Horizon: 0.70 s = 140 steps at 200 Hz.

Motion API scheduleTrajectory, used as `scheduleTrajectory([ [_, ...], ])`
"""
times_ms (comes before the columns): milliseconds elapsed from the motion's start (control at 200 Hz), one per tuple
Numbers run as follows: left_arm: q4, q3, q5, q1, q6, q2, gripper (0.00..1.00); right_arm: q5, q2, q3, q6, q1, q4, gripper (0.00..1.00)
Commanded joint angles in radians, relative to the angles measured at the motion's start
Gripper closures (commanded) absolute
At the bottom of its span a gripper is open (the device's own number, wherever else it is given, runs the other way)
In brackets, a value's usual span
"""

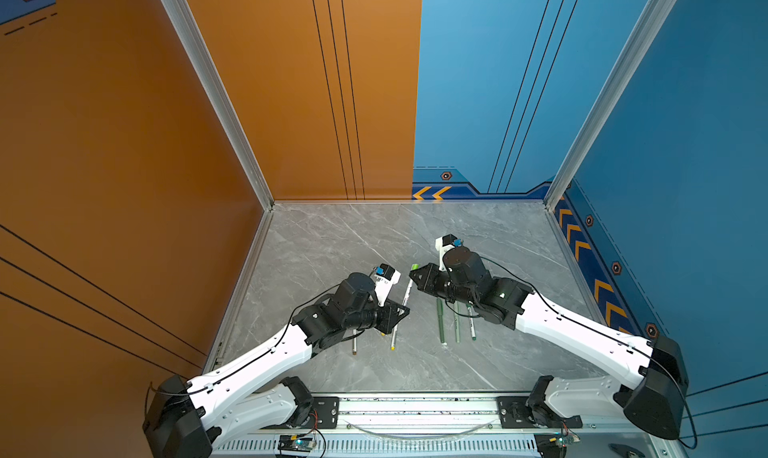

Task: Insert the pens into the pen caps
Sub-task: 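Lower the lime green cap onto the marker tip and press down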

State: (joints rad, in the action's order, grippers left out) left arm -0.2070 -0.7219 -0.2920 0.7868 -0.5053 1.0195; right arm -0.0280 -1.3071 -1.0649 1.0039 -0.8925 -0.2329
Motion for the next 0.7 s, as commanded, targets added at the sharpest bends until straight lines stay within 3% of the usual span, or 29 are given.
scheduleTrajectory([
  [0, 0.081, -0.057, 0.007, 0.005, 0.016, -0.017, 1.00, -0.049, -0.034, 0.028, -0.061, -0.055, -0.047, 1.00],
  [290, 0.322, -0.125, 0.059, -0.008, 0.011, 0.060, 1.00, -0.151, -0.079, 0.132, 0.004, -0.052, 0.030, 1.00],
  [696, 0.501, -0.317, 0.150, -0.016, 0.203, 0.148, 1.00, -0.284, -0.172, 0.182, 0.098, -0.086, 0.098, 1.00],
])
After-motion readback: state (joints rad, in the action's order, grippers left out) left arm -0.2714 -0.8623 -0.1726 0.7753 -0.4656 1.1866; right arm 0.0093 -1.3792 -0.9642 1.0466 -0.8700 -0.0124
